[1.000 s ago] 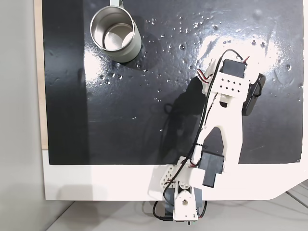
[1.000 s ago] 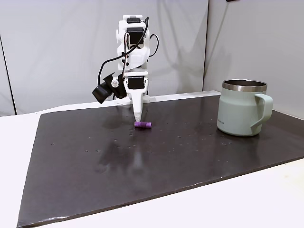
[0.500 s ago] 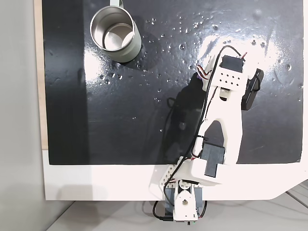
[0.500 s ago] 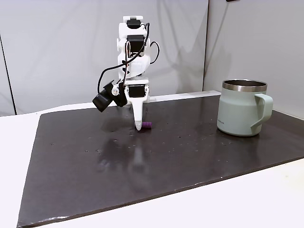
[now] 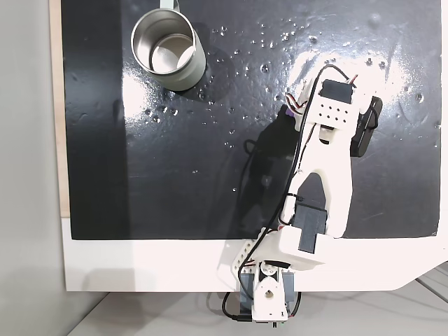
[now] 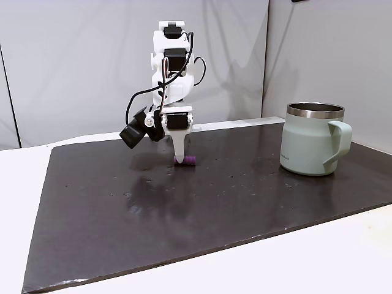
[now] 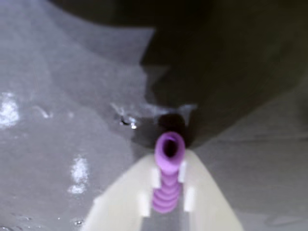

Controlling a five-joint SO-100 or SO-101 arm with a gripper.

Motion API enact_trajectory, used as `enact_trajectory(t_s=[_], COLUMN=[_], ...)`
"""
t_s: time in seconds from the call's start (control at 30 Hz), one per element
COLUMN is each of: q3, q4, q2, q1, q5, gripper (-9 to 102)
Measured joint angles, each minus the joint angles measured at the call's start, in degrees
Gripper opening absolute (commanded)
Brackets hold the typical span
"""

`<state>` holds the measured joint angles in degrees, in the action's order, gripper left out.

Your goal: Grasp a pengrip and put it in the cup.

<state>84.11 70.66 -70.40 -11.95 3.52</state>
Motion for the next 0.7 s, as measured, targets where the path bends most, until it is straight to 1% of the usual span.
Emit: enact_trajectory(t_s=[0.23, 0.37, 0.5, 0.7], q3=[-3.3, -8.1, -12.2, -16.3], q4=[0.6, 5.2, 8.9, 11.7], q2=[0.1, 0.1, -3.4, -11.1], q1=[0.0, 0.0, 0.4, 4.6], q5=[-0.6, 0.4, 0.9, 2.2], gripper=[0, 0, 0, 0])
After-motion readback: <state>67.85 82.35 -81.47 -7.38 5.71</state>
